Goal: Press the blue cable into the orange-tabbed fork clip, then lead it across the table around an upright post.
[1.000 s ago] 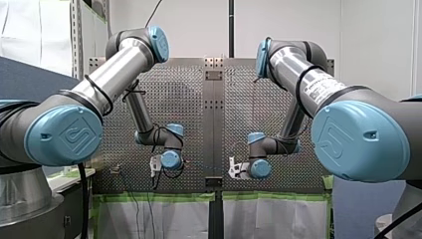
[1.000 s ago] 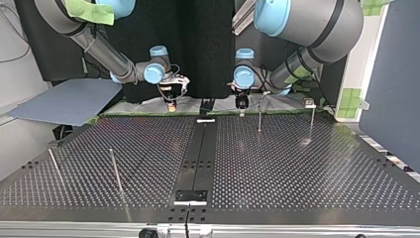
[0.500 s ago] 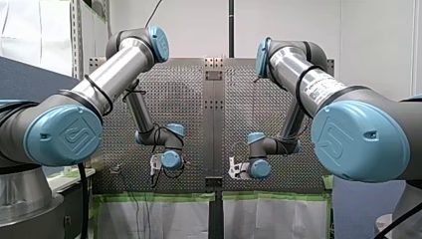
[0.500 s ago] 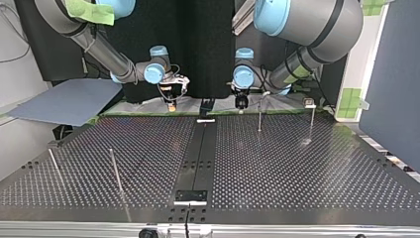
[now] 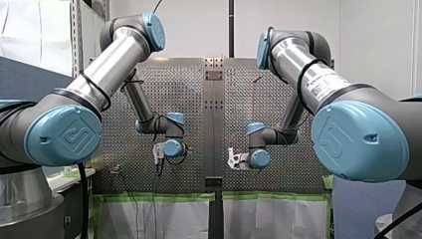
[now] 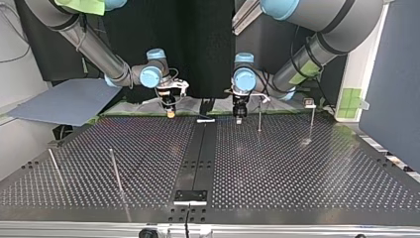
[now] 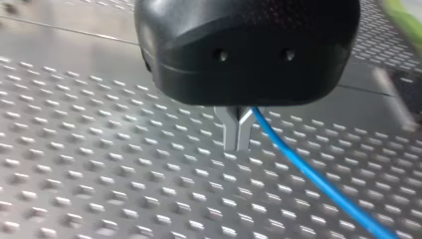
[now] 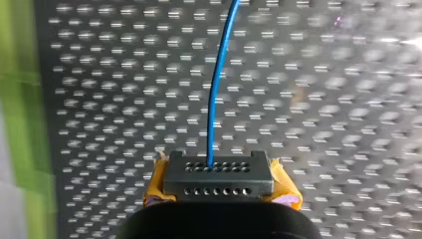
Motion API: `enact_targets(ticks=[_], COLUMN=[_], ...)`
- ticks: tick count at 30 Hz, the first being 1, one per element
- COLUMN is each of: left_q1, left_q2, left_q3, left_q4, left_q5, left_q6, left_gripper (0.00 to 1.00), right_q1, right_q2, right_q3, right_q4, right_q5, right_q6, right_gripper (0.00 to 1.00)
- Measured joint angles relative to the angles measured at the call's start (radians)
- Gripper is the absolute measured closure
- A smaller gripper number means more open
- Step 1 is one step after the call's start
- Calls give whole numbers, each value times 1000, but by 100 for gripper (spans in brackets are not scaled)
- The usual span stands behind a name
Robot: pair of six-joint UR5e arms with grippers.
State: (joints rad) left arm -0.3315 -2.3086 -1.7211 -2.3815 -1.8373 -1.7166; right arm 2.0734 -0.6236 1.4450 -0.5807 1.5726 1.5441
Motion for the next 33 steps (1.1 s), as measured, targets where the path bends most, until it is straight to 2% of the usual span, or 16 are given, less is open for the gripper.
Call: enact_targets(ticks=[7,12,17,25,33], left_q1=[-9,-15,-19,-31,-38], left_q2=[59,67,69,87,130], left_q3=[0,0,0,0,0], left_q4=[-3,-4,-1,10,11], left_q5=[9,18,39,48,50], left_q6=[-32,-41,-71,-112,-142], left_gripper=[100,100,100,100,100], right_q1=[3,5,7,15,24], right_q2=[-82,-128,-173,-224,-268], right_q3=[-7,-13,-35,-84,-101], right_q4=[42,59,94,164,200], right_q5=[-2,-2,-2,-2,10], right_q6=[4,4,4,-2,-9], right_gripper=[100,100,100,100,100])
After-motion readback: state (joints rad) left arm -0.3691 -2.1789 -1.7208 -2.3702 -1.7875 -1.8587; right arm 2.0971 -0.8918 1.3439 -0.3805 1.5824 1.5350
